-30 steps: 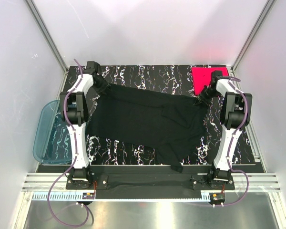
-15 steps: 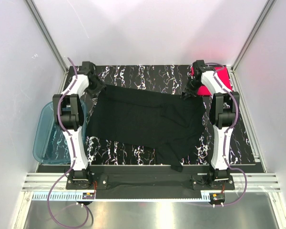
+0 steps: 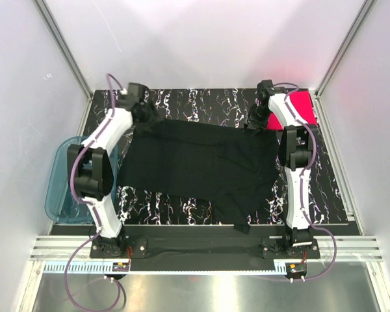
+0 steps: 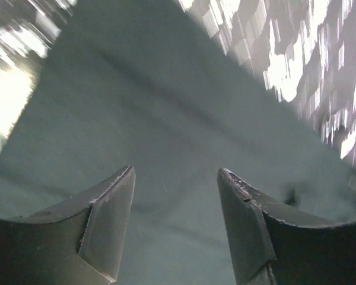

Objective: Fold and stack the t-shirts
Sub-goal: Fold the tshirt

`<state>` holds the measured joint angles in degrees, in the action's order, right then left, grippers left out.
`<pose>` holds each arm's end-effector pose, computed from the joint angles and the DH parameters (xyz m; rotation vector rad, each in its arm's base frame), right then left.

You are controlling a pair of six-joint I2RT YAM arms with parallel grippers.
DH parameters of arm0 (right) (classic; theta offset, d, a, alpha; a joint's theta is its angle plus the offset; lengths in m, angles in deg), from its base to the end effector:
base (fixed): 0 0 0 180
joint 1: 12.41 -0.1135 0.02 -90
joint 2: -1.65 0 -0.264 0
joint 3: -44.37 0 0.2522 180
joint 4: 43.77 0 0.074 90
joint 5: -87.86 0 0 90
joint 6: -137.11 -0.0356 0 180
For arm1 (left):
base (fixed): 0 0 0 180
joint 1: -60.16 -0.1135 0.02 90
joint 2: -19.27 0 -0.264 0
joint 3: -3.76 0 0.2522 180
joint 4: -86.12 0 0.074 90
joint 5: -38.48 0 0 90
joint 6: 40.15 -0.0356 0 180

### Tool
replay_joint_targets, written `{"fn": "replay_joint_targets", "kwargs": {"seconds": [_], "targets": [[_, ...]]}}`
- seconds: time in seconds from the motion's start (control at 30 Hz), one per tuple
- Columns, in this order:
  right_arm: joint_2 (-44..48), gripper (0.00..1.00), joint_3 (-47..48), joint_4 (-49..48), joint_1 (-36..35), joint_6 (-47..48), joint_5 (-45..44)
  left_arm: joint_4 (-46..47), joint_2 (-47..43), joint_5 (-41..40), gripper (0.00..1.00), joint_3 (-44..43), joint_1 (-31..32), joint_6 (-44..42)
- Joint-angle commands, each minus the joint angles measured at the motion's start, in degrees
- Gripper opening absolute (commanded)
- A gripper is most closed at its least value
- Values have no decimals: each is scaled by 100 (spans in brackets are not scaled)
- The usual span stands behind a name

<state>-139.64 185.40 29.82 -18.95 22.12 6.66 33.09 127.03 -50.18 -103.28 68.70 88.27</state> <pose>0.5046 0.0633 0.1726 0.4328 2.8620 0.3259 0.4128 -0.0628 0.2734 -0.6472 2.4633 -0.3595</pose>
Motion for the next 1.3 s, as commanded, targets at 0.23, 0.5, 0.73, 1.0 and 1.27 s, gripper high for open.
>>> {"fn": "replay_joint_targets", "kwargs": {"seconds": [0.23,0.5,0.73,1.0,1.27], "targets": [[3870,65,-3705,433,-110,338,172,-72,-1239,639,56,1229,2089,-440],[6357,61,-6711,-323,-93,-155,886,246,-1962,964,55,2700,4313,561],[6816,60,-7356,-394,-110,29,1178,-81,-1698,474,61,2736,5288,1193],[7001,61,-6996,-139,-101,126,1160,8,-670,472,66,2455,5536,1783],[7125,62,-7074,-121,-101,162,1159,-10,-28,323,54,2096,5536,2214]]}}
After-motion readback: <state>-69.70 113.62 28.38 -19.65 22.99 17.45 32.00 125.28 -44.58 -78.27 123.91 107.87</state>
